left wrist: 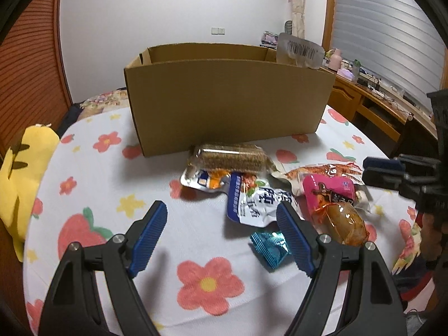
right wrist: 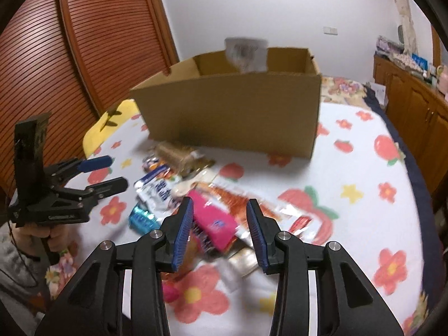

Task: Organize snacks
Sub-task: 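Grasp the pink braised-egg pack with the right tool while the left tool grasps the teal candy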

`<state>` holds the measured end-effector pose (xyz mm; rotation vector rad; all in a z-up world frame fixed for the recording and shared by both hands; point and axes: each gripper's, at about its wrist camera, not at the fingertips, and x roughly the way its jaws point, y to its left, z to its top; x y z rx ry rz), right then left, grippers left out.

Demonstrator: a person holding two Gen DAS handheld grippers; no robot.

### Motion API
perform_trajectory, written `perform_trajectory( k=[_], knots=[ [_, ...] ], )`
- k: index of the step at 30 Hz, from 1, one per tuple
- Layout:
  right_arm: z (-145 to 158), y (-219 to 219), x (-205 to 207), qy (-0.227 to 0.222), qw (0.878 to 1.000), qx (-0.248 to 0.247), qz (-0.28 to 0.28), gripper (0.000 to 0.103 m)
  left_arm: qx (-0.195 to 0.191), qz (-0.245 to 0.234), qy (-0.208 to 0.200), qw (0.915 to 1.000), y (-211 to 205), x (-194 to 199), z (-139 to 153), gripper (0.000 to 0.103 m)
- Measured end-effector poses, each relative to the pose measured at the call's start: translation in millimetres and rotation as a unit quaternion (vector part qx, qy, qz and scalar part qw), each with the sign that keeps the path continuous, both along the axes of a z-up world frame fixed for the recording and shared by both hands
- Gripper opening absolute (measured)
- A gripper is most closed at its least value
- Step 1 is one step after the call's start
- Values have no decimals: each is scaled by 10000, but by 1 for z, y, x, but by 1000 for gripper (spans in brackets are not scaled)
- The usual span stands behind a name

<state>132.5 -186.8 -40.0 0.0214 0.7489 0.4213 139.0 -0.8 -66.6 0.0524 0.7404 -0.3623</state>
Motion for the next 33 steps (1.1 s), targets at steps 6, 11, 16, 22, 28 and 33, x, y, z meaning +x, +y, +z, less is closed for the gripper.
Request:
perform_trajectory(
  k=[6, 11, 16, 22, 28, 33],
  knots=[
    [-11, 24, -10, 34, 9999, -72, 123, 46, -61, 19, 121, 9999, 0, -6, -9, 81],
    [-19, 36, -15, 126, 9997, -36, 203, 46, -108, 48, 183, 9998, 0, -11, -14, 81],
    [-27, 46, -17, 211, 9994, -148, 223, 50, -60, 86, 173, 9998, 1, -17, -18, 81],
    [-35, 49, -20, 274, 9985, -474, 67, 54, -63, 79, 200, 9997, 1, -19, -21, 81],
    [-38, 44, -19, 343, 9987, -375, -8, 56, -45, -28, 175, 9998, -5, -22, -19, 81],
    [-41, 51, -18, 282, 9981, -549, -66, 59, -75, 13, 184, 9998, -6, -22, -19, 81]
  ],
)
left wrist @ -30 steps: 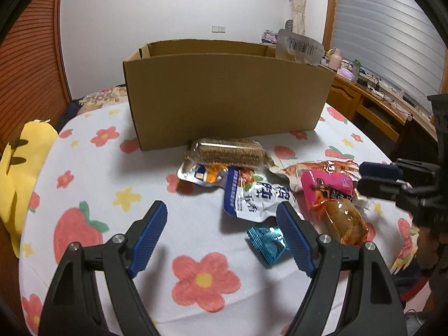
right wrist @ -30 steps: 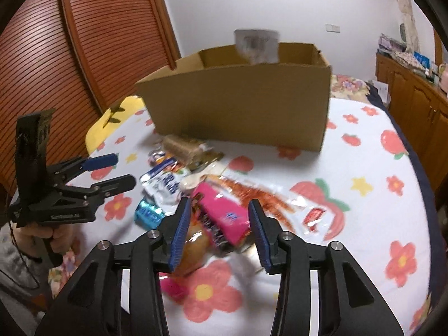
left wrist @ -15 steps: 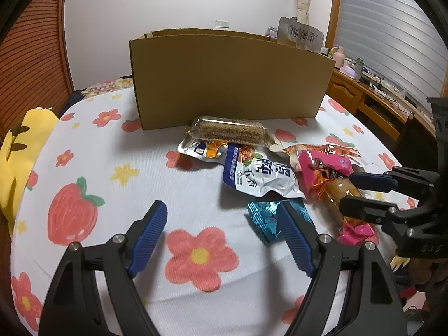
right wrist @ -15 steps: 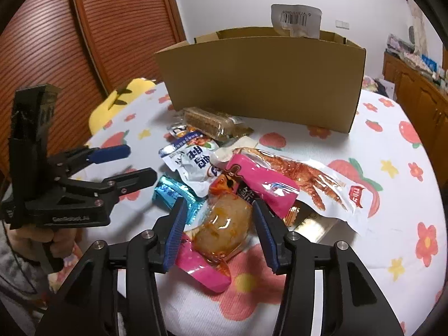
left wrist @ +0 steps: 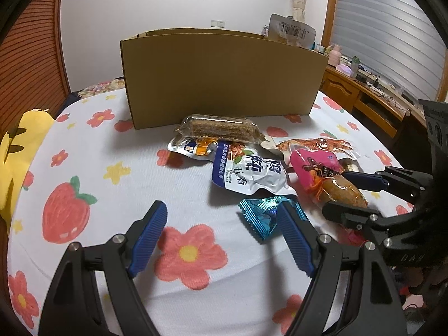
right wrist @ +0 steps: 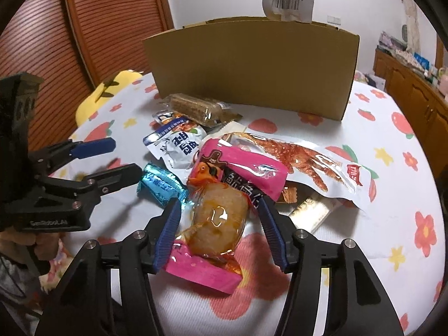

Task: Organize snacks
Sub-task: 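Grasp the pink braised-egg pack with the right tool while the left tool grasps the teal candy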

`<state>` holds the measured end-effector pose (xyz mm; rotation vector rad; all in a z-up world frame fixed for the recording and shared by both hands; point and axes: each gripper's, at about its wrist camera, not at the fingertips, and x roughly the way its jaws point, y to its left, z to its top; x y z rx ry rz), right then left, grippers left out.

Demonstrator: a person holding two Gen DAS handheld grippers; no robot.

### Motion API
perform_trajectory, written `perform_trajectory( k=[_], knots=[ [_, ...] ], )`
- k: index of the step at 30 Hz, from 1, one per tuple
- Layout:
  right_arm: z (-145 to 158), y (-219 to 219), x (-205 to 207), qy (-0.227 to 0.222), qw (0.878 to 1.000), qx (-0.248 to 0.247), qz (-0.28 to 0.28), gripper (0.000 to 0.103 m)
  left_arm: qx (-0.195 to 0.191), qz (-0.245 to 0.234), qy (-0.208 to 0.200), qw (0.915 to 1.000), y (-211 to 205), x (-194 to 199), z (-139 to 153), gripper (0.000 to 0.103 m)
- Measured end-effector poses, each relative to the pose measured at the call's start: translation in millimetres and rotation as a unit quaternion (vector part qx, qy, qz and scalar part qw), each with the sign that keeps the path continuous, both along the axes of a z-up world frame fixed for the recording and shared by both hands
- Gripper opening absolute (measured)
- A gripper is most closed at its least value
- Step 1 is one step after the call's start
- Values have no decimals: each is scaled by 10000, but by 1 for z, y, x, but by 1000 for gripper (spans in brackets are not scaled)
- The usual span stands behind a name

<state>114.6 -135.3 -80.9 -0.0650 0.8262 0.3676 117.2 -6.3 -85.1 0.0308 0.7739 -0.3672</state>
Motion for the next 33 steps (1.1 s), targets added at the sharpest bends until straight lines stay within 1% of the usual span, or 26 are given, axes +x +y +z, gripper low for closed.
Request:
perform_trajectory(
  k=[6, 8, 10, 12, 14, 16, 19, 20, 22, 26, 28, 31, 33],
  knots=[
    [-1, 5, -5, -122, 9994, -316, -66, 60, 5, 34, -13, 10000, 1, -2, 1, 81],
    [-9, 2, -4, 128, 9994, -316, -4, 59, 0, 32, -18, 10000, 1, -3, 1, 81],
    [-9, 1, -7, 48, 9992, -402, 6, 51, -15, 14, -1, 10000, 0, -1, 0, 81],
    [-8, -3, -5, 92, 9996, -271, -30, 51, -44, -37, 19, 10000, -2, -1, -1, 81],
    [-7, -8, -3, 117, 9998, -140, -53, 45, -39, -90, 16, 10000, -4, -2, -1, 81],
    [-6, -8, -4, 72, 9999, -146, -10, 42, -35, -148, 18, 9999, -7, -3, -1, 81],
    [-5, -11, -6, 62, 9999, 78, 71, 41, -100, -279, 50, 9995, -13, -1, 0, 80],
    [-2, -12, -8, -5, 9999, 114, 88, 41, -100, -335, 36, 9994, -15, -1, 1, 80],
    [4, -13, -11, -131, 9998, 85, 86, 41, 1, -485, -53, 9988, -21, -1, 5, 80],
    [17, -22, -14, -272, 9996, 109, 37, 41, 138, -766, -106, 9969, -27, 6, 13, 75],
    [19, -28, -15, -308, 9995, 120, -11, 41, 149, -934, -63, 9955, -30, 9, 17, 62],
    [21, -36, -14, -328, 9993, 145, -111, 41, 174, -1233, 16, 9922, -36, 13, 18, 53],
    [20, -44, -14, -304, 9992, 200, -188, 42, 205, -1457, 84, 9891, -42, 15, 17, 52]
  ],
)
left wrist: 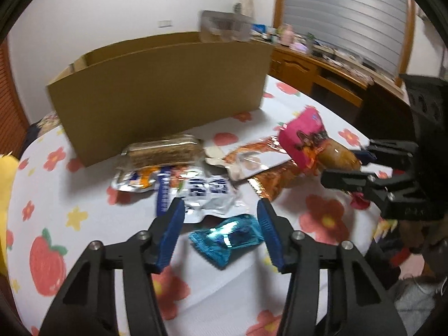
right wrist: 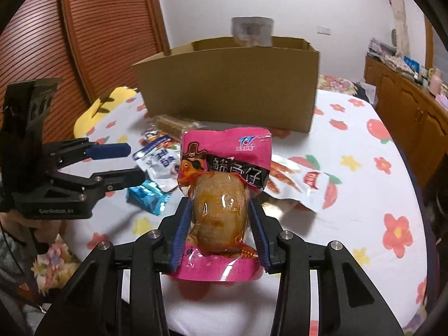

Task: Organize snacks
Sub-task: 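Grasp the pink braised-egg pack with the right tool while the left tool grasps the teal candy, then carry the pink pack and teal candy over the cardboard box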

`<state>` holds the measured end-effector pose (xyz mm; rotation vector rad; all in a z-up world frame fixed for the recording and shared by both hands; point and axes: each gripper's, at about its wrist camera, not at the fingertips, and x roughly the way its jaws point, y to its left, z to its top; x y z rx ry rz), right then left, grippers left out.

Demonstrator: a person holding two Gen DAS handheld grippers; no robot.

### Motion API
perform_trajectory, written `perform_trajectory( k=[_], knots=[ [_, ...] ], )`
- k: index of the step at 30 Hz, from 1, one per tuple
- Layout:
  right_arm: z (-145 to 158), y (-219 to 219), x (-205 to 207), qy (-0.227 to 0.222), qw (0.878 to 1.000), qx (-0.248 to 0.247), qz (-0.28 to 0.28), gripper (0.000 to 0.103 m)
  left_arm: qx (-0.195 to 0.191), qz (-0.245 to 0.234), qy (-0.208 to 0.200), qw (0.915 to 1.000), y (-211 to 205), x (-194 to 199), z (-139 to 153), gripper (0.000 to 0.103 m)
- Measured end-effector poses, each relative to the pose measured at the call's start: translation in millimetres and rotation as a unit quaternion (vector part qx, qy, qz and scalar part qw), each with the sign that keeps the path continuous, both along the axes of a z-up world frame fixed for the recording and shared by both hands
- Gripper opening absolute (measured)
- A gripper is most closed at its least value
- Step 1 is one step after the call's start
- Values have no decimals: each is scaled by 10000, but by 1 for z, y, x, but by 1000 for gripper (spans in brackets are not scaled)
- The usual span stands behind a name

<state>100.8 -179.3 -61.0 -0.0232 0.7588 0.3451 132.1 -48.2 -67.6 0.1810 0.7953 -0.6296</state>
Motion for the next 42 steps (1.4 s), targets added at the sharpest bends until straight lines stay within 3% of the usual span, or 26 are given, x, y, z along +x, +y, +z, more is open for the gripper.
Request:
perform_trajectory(
  k=[6, 20, 26, 28, 30, 42],
  knots=[
    [-3, -12, 0, 81, 9999, 53, -102, 42, 185, -474, 374, 9980, -14, 3, -9, 51],
    [-5, -14, 0, 84, 9998, 89, -122, 42, 474, -487, 622, 9957, -6, -18, -14, 50],
    [-7, -13, -1, 113, 9998, 88, -111, 42, 545, -365, 490, 9966, -7, -19, -14, 42],
    [-7, -12, -1, 113, 9999, 77, -104, 42, 576, -298, 423, 9970, -7, -19, -15, 28],
    [-8, -12, -1, 111, 9999, 65, -92, 42, 633, -254, 364, 9970, -9, -18, -15, 23],
    [-12, -13, 1, 170, 9998, 73, -95, 42, 382, 30, 254, 9989, 8, -31, -9, 21]
  ],
)
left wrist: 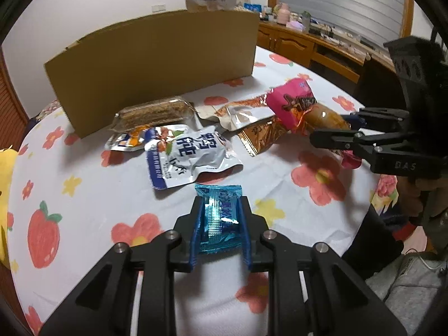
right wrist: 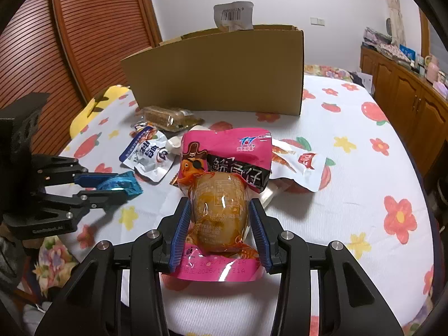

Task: Organize snacks
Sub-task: 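Carry the pink pack and teal candy over the cardboard box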

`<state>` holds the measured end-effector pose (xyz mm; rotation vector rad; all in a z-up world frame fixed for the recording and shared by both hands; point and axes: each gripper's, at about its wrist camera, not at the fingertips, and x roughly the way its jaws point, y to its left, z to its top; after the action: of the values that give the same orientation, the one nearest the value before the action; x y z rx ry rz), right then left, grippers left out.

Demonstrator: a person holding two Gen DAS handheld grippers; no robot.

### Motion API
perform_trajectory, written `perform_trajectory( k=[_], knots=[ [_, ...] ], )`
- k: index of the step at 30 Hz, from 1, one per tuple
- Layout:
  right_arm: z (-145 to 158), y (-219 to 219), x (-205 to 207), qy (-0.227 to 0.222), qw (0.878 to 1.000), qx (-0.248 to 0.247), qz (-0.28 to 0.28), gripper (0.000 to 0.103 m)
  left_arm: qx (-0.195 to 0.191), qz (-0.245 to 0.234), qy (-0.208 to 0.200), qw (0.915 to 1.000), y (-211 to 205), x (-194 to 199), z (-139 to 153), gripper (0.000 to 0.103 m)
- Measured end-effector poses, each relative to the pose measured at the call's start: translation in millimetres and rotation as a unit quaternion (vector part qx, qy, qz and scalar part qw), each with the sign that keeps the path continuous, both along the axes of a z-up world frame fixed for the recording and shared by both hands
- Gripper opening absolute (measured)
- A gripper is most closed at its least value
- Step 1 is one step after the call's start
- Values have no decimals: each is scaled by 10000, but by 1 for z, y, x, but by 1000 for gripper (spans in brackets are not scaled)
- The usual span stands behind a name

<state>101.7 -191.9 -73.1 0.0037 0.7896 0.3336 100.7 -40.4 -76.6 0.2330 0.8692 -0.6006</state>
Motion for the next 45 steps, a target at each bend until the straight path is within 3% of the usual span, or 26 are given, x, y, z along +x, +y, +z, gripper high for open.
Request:
perform_trajectory(
  k=[13, 27, 34, 45],
  knots=[
    [4, 1, -2, -43, 10000, 30, 38, 42, -523, 467, -379, 9968, 23, 2, 31, 21],
    [52, -2, 2, -567, 9983, -32, 96, 42, -709, 815, -896, 9901, 44, 22, 68, 21],
    [82, 1, 18, -944, 9953, -141, 186, 42, -703, 872, -1231, 9861, 42, 43, 91, 21],
    [120, 23, 75, -1300, 9901, -320, 417, 42, -777, 1045, -1628, 9780, 34, 93, 124, 21]
  ],
)
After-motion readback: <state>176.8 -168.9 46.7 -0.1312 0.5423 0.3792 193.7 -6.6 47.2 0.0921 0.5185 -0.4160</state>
